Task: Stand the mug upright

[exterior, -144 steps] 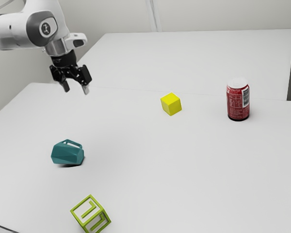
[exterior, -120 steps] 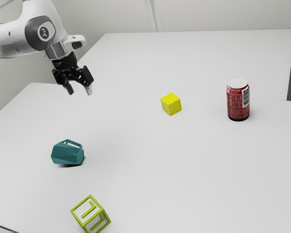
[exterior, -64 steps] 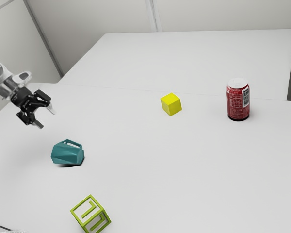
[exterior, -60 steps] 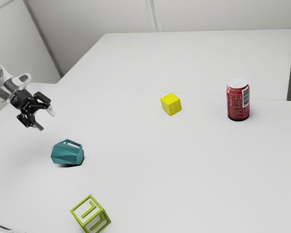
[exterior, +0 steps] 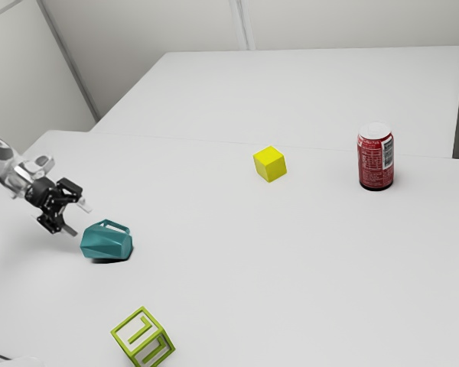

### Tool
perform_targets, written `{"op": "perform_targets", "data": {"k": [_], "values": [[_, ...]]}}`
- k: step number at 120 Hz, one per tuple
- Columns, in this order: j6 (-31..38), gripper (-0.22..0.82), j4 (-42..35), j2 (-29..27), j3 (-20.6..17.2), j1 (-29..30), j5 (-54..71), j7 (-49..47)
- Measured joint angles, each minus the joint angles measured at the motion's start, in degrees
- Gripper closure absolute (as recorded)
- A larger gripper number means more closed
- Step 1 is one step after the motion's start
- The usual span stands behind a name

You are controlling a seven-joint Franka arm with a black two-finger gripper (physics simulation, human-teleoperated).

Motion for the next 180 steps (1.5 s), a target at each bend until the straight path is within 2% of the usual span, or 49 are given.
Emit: {"op": "perform_targets", "data": {"k": [39, 74, 100, 116, 140, 153, 170, 180], "values": [[3.15, 0.05, -4.23, 0.58, -0.97, -2.01, -3.06, 3.4], [4.63, 0.39, -7.69, -2.12, -0.99, -3.08, -5.29, 5.19], [4.97, 0.64, -7.78, -3.11, -2.49, -3.26, -6.07, 5.92], [4.86, 0.72, -7.73, -3.57, -2.94, -3.28, -6.3, 6.03], [4.72, 0.76, -7.75, -4.71, -2.99, -3.9, -6.18, 5.86], [5.16, 0.77, -7.78, -8.14, -2.64, -7.96, -5.16, 5.75], [9.96, 0.77, -11.25, -17.53, -2.14, -20.27, 1.31, 5.61], [14.44, 0.78, -12.54, -20.8, -2.07, -26.89, 7.62, 5.47]]}}
